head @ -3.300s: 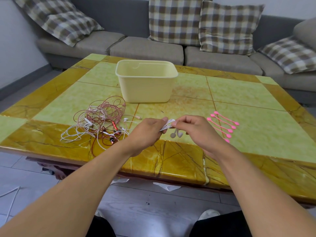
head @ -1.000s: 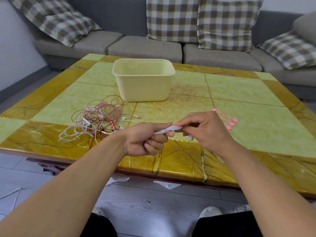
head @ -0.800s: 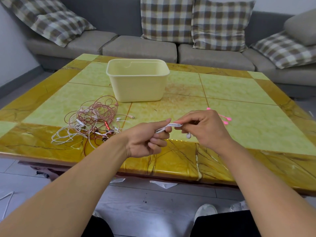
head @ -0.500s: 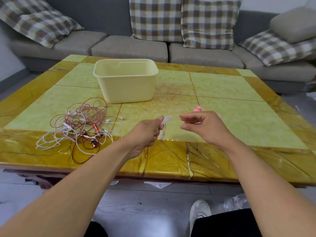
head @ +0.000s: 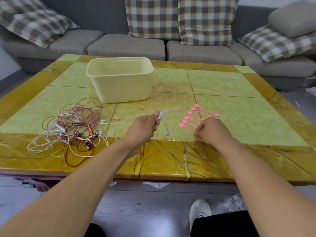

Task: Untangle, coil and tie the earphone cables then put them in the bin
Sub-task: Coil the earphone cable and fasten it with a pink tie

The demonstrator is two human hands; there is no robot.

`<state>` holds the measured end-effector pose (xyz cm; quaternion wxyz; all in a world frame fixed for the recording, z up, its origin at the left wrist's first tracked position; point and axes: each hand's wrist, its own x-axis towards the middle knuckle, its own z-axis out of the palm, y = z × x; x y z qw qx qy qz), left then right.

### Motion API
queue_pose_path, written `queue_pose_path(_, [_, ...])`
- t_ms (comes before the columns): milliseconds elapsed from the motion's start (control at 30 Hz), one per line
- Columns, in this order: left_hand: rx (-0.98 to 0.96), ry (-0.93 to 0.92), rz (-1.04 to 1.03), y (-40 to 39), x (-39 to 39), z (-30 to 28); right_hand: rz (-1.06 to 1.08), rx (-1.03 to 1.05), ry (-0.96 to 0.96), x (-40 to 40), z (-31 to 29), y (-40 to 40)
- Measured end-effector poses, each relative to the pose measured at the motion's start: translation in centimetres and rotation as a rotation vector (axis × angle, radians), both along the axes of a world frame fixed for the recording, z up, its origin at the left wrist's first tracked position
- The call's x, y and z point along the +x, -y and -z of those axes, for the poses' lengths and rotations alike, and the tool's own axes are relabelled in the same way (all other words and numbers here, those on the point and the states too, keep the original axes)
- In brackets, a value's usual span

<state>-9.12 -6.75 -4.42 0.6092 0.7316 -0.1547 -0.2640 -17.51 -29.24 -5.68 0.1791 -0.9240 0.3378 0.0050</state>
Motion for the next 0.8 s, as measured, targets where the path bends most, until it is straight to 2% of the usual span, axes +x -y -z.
queue_pose_path(133, [0.007, -0.002, 0.004, -0.1, -0.1, 0.1, -0.037, -0.072, -0.129, 0.6, 0.4, -0.4])
queue_pose_path(200, [0.007, -0.001, 0.005, -0.2, 0.0, 0.1, -0.092, -0.077, -0.097, 0.5, 0.3, -0.8])
queue_pose_path(267, [0.008, 0.001, 0.013, -0.2, 0.0, 0.0, -0.131, 0.021, 0.046, 0.4, -0.4, -1.5])
queue_pose_path(400, [0.019, -0.013, 0.032, -0.1, -0.3, -0.1, -0.089, 0.395, 0.498, -0.1, -2.9, -4.4])
queue_pose_path(500, [0.040, -0.031, 0.052, -0.1, -0.8, 0.0, -0.073, 0.467, 0.689, -0.4, -4.4, -6.3])
queue_pose_path(600, [0.105, 0.043, 0.102, 0.0, -1.4, -0.1, -0.165, 0.348, 0.673, -0.4, -4.9, -7.7])
queue_pose_path(800, [0.232, 0.254, 0.104, -0.2, -2.0, 0.0, -0.266, 0.173, 0.495, -0.5, -4.4, -9.6])
